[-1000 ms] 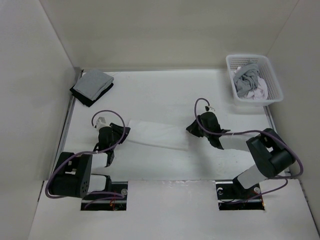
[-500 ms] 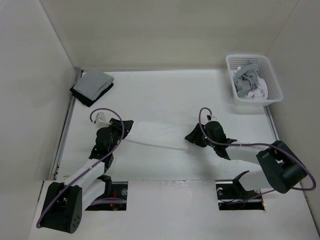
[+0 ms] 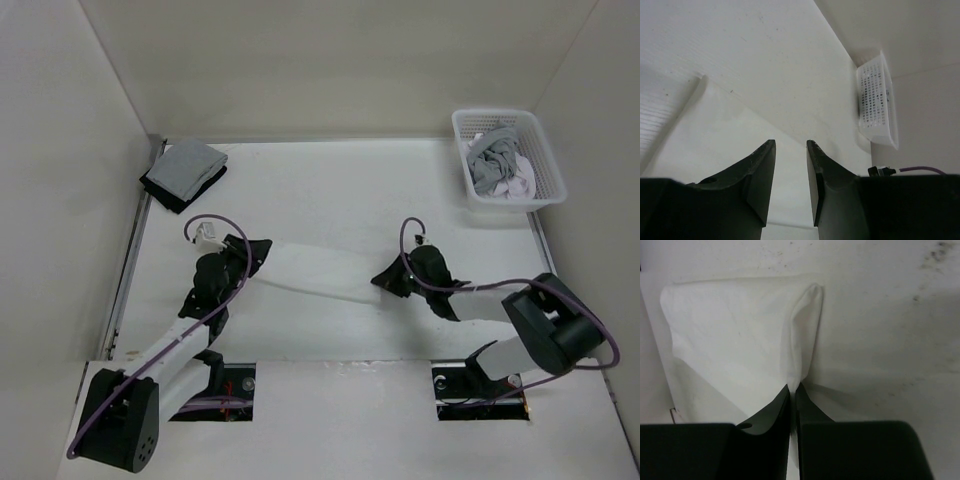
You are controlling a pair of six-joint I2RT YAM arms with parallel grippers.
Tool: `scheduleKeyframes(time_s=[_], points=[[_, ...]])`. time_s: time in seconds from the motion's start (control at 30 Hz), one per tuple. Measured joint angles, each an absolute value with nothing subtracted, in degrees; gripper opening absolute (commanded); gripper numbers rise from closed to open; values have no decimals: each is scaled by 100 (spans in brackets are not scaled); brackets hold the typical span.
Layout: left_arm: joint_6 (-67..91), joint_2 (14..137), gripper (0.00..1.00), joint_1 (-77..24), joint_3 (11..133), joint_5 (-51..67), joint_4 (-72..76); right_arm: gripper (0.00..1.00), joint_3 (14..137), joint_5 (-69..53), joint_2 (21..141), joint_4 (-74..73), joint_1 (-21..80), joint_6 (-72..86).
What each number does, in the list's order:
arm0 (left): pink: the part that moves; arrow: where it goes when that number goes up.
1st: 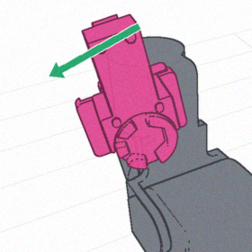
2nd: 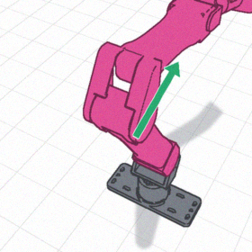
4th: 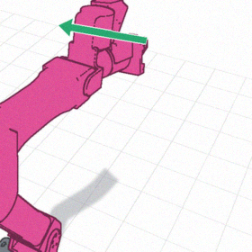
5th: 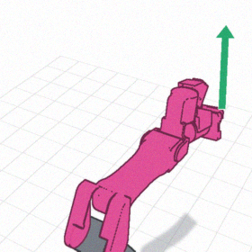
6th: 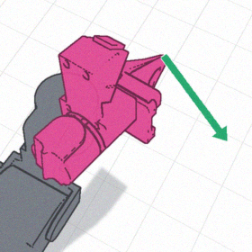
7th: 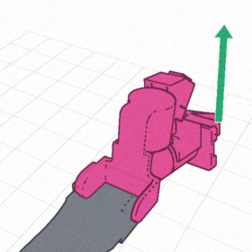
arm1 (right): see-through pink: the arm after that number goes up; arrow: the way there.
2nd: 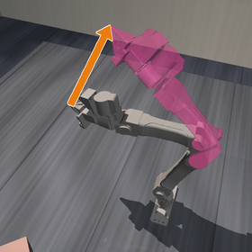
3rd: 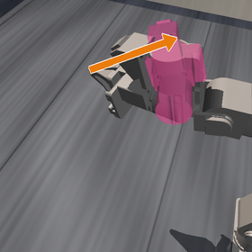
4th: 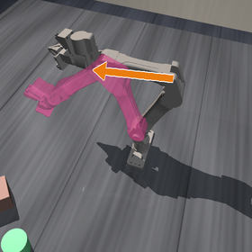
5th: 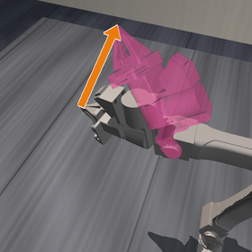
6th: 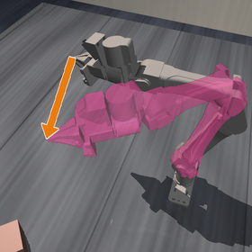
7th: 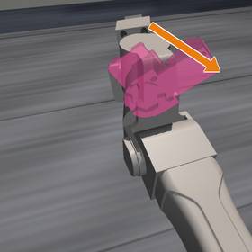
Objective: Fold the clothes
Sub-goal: Fold the tank top
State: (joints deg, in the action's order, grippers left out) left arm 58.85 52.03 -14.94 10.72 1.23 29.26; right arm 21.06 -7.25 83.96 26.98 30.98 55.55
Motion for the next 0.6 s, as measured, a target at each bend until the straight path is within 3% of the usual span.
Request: scheduleKeyframes(time_s=[0.33,0.6], points=[[5892,5384,31,-1957,1262,51,2980,11,2080,-30,5693,607,2943,5129],[5894,5384,32,-2093,1264,45,2980,11,3767,543,6241,-676,3573,4429]])
